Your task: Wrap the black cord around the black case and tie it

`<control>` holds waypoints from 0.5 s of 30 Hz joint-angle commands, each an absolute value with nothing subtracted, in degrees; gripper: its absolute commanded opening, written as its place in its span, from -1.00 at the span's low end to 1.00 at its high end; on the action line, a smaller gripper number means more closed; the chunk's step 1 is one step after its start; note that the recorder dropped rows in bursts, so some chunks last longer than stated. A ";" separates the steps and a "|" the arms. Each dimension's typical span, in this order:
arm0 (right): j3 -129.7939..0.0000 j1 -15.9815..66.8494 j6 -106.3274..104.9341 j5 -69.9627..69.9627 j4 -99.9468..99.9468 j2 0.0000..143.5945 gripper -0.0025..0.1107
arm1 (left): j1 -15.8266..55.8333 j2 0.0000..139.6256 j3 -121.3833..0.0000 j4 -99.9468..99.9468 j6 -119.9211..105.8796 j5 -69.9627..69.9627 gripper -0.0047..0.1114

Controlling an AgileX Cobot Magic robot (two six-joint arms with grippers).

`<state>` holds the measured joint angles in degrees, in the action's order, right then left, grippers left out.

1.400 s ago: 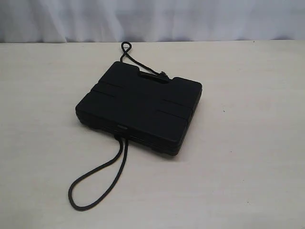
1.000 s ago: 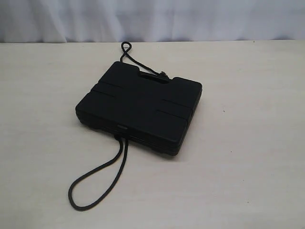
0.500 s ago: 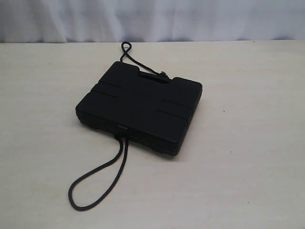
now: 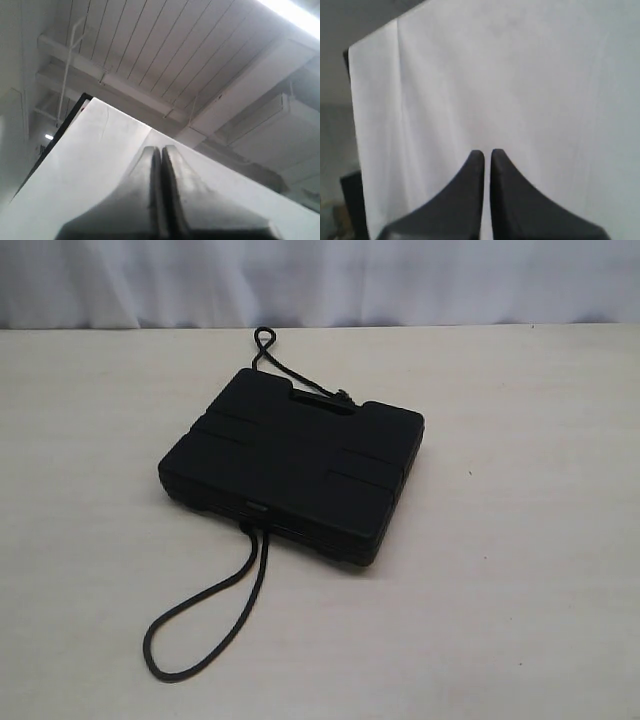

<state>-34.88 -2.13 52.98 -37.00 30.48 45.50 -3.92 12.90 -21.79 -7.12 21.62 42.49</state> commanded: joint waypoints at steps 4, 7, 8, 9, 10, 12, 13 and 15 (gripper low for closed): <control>-50.04 -2.52 79.68 -26.97 74.46 63.30 -0.88 | -4.04 30.32 -33.50 -1.99 8.92 37.54 -0.92; -53.13 -2.52 87.20 -13.81 87.45 65.87 -0.88 | -4.04 34.91 -37.67 -1.99 4.23 30.53 -0.92; -53.32 -2.52 88.14 -9.31 90.85 66.30 -0.88 | -4.04 36.51 -39.48 -1.99 1.85 26.40 -0.92; -53.32 -2.52 88.14 -6.08 92.43 66.57 -0.88 | -4.04 38.33 -41.85 -1.84 -0.92 21.78 -0.92; -53.32 -2.52 87.87 -2.47 93.66 66.90 -0.88 | -4.04 39.90 -43.65 -1.06 -2.94 16.66 -0.92; -53.42 -2.52 86.27 1.75 94.01 67.78 -0.88 | -4.04 44.91 -48.75 1.17 -6.48 5.43 -0.92; -53.68 -2.52 84.96 2.19 94.01 68.40 -0.88 | -4.04 48.01 -51.41 1.48 -6.61 0.53 -0.92; -53.96 -2.52 83.99 0.00 94.01 69.71 -0.88 | -4.04 54.68 -56.54 1.48 -6.61 -8.46 -0.92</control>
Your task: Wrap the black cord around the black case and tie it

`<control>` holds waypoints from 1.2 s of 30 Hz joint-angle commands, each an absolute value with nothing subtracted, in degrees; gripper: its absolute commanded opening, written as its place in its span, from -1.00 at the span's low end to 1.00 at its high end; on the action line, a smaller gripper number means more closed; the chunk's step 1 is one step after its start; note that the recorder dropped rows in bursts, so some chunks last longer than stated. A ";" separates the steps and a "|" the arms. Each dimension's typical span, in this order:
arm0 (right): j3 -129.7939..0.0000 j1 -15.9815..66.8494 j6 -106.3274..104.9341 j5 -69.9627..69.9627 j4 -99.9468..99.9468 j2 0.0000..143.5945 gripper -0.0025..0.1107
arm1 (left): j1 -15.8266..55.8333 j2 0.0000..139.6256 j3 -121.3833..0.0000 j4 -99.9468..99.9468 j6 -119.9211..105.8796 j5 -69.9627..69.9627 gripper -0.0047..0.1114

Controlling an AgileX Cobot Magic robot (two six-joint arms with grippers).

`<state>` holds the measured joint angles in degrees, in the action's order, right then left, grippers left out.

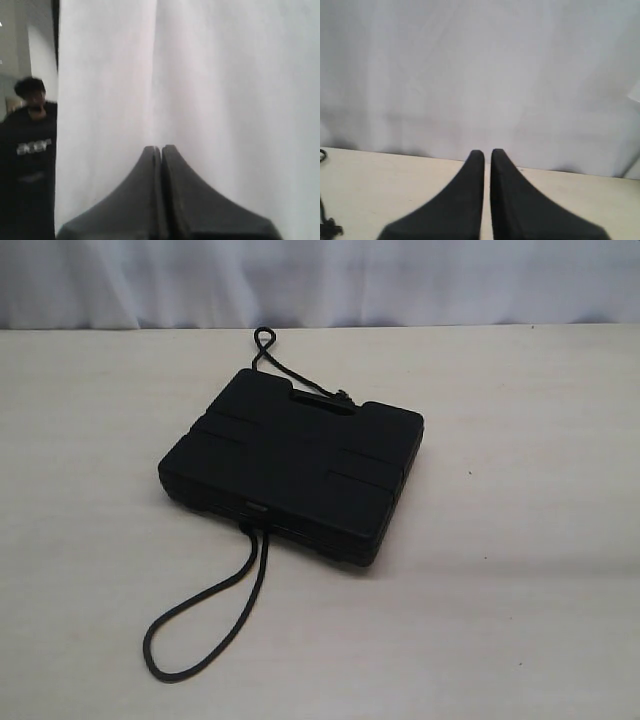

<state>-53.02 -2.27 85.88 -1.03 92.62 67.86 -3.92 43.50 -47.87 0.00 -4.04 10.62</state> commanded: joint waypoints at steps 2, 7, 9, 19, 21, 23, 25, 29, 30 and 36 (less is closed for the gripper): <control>-54.53 -2.52 84.24 -3.44 94.01 71.56 -0.88 | -4.04 60.76 -62.39 1.48 -6.61 -18.22 -0.92; -56.15 -2.52 84.42 -1.02 94.01 77.34 -0.88 | -4.04 74.30 -71.96 1.48 -8.64 -38.24 -0.92; -56.73 -2.52 83.82 3.22 94.01 79.54 -0.88 | -4.04 77.69 -72.84 1.48 -9.46 -40.46 -0.92; -66.77 -2.52 14.08 26.69 35.78 93.96 -0.88 | -4.04 84.67 -72.74 2.35 -10.71 -37.82 -0.92; -72.00 -2.52 -12.22 31.82 7.45 96.71 -0.88 | -4.04 84.96 -72.74 2.35 -10.71 -37.44 -0.92; -77.84 -2.52 -34.77 41.43 -15.41 99.98 -0.88 | -4.04 85.35 -72.74 2.35 -10.71 -37.32 -0.92; -83.62 -1.71 -38.35 50.26 -26.33 103.39 -0.88 | -4.04 85.60 -72.74 2.35 -10.71 -37.32 -0.92; -96.63 5.55 -32.33 59.10 -21.47 111.42 -0.88 | -4.04 85.86 -72.74 2.35 -10.71 -37.32 -0.92; -100.00 7.54 -30.96 59.82 -18.55 113.60 -0.88 | -4.04 85.86 -72.74 2.35 -10.71 -37.32 -0.92; -120.41 18.79 -25.98 61.97 -2.96 126.37 -0.88 | -4.04 85.86 -72.74 2.35 -10.71 -39.35 -0.92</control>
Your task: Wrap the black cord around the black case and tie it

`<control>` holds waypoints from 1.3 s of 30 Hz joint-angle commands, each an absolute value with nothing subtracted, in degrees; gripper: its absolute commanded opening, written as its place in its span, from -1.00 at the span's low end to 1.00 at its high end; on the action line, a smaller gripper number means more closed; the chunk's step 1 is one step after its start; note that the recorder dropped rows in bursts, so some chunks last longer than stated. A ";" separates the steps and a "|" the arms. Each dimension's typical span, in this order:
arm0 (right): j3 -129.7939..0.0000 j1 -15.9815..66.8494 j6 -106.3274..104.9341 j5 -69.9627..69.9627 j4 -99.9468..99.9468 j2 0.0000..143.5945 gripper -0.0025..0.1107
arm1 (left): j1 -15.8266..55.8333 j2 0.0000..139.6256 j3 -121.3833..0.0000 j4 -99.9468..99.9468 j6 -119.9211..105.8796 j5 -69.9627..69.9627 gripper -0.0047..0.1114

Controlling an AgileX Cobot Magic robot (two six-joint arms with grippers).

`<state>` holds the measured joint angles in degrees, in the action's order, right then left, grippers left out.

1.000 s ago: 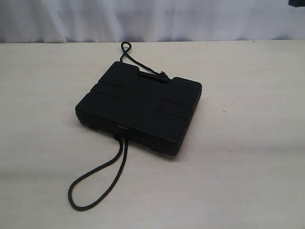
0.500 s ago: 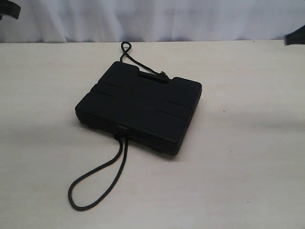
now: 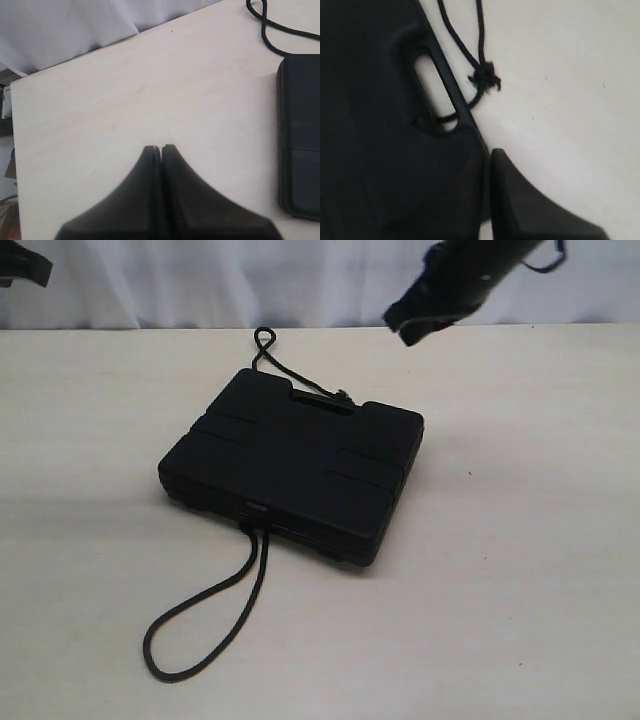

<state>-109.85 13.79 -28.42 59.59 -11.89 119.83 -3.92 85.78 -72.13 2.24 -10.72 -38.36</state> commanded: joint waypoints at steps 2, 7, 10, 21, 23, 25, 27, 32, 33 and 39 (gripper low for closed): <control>-127.01 20.56 -26.72 64.26 0.00 130.74 -0.83 | -4.04 85.86 -72.74 2.35 -10.71 -40.43 -0.92; -135.94 21.47 -30.00 68.47 -0.92 138.56 -0.41 | -4.04 85.86 -72.74 2.35 -10.71 -40.89 -0.92; -137.24 21.47 -29.97 67.75 0.00 141.25 -0.09 | -4.04 85.86 -72.74 2.35 -10.71 -41.02 -0.92; -137.25 21.47 -36.94 66.47 -5.17 146.91 0.03 | -4.04 85.86 -72.74 2.35 -10.71 -40.87 -0.92; -137.25 21.47 -37.30 66.71 -5.53 147.50 0.03 | -4.04 85.86 -72.74 2.35 -10.71 -40.75 -0.92; -137.25 21.47 -37.30 66.95 -5.55 148.15 0.03 | -4.04 85.86 -72.74 2.35 -10.71 -40.75 -0.92; -137.25 21.47 -36.56 67.50 -5.55 149.24 0.01 | -4.04 85.86 -72.74 2.25 -10.71 -40.75 -0.92; -137.25 21.47 -29.43 69.57 -5.55 149.54 -0.87 | -4.04 85.86 -72.74 2.25 -10.71 -40.37 -0.92; -137.25 21.47 -27.12 69.96 -5.85 148.62 -0.88 | -4.04 85.86 -72.74 2.25 -10.71 -40.37 -0.92; -137.25 21.47 -18.43 69.96 -13.60 143.88 -0.88 | -4.04 85.86 -72.74 2.25 -10.71 -42.76 -0.92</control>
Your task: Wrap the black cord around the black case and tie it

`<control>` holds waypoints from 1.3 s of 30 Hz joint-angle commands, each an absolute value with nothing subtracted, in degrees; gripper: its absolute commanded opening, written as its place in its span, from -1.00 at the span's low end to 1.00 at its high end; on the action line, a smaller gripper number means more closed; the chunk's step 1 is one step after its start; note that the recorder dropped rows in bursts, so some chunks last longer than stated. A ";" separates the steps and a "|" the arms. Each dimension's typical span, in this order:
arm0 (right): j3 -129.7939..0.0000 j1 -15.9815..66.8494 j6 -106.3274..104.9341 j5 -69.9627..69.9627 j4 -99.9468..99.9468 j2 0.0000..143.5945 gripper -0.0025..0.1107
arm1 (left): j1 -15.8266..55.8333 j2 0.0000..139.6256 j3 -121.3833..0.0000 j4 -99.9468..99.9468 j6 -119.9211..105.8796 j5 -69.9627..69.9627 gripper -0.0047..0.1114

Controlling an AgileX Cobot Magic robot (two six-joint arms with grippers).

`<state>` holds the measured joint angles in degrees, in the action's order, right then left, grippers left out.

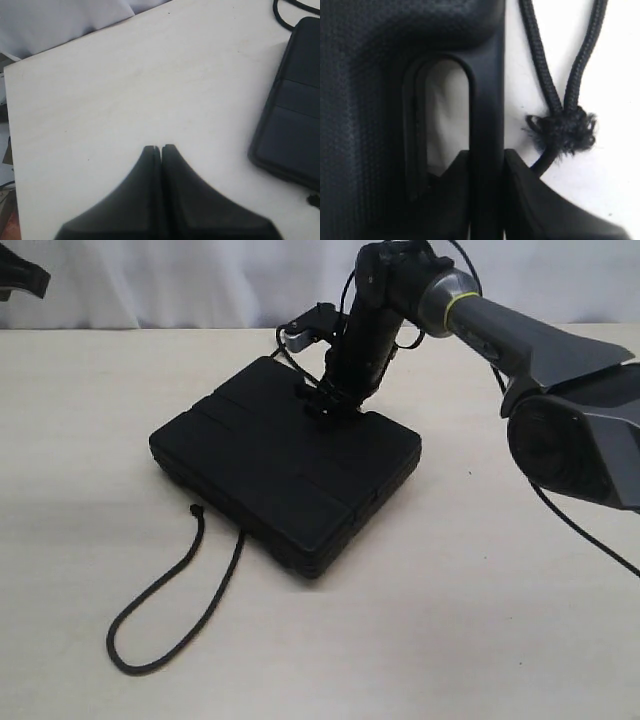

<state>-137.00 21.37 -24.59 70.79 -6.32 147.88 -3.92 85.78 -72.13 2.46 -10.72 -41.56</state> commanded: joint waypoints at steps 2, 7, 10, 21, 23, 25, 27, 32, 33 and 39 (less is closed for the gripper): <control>-137.25 21.47 -13.72 69.96 -17.33 142.85 -0.88 | -4.04 85.86 -72.74 2.25 -10.71 -43.65 -0.92; -135.30 22.03 -1.66 69.96 -19.46 141.75 -0.88 | -4.04 85.76 -72.74 8.30 -10.71 -44.96 -0.92; -131.87 22.85 -0.56 69.96 -19.67 141.52 -0.88 | -4.04 85.21 -72.74 13.16 -8.12 -45.73 -0.92; -129.60 24.32 1.53 69.96 -23.09 137.21 -0.88 | -3.93 68.22 -54.55 14.22 -10.75 -22.63 -0.92; -129.60 24.86 1.53 69.96 -23.63 135.93 -0.88 | -3.93 62.27 -48.67 11.67 -10.48 -15.02 -0.92; -129.60 25.03 1.79 69.96 -24.52 134.84 -0.88 | -3.93 57.79 -43.91 8.61 -10.48 -9.83 -0.92; -129.60 25.40 1.79 69.96 -26.56 133.77 -0.88 | -3.93 54.80 -38.89 6.63 -10.48 -4.62 -0.92; -129.60 26.75 0.85 69.96 -30.75 132.83 -0.88 | 0.11 55.03 -31.51 6.95 -16.26 -2.25 -0.92; -129.60 26.75 0.85 69.96 -30.75 132.83 -0.88 | 1.59 55.26 -30.88 6.95 -17.16 -1.96 -0.92; -129.60 26.99 0.85 69.96 -31.23 132.83 -0.88 | 10.03 58.23 -28.96 5.02 -16.74 -0.82 -0.91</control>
